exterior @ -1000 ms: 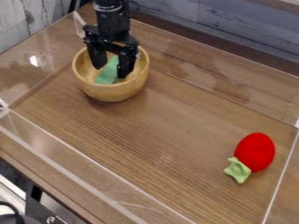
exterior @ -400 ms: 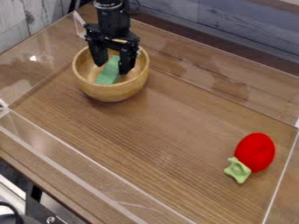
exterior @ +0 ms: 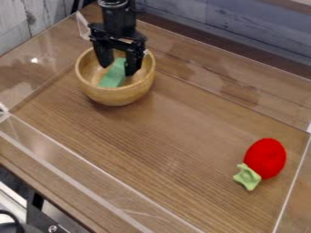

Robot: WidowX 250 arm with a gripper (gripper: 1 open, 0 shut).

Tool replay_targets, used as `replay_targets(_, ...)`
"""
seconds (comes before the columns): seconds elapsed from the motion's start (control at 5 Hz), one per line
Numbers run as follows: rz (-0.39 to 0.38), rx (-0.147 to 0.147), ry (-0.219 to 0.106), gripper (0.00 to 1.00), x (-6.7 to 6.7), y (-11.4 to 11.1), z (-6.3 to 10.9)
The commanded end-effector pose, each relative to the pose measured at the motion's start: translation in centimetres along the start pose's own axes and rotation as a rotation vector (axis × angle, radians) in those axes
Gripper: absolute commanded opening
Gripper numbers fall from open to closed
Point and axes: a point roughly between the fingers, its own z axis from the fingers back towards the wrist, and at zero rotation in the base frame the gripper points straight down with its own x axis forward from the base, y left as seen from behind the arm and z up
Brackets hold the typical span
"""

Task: Remove the green block from the brown bowl and put it on the table

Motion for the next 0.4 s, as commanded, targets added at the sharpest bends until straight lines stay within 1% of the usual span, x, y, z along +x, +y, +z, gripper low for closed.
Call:
replay_targets(0.0,0.012,0.016,-0.051,1.00,1.03,0.80,1.43)
replay_targets(0.2,0.013,0.011,-0.052,1.00,1.11,0.87,1.51)
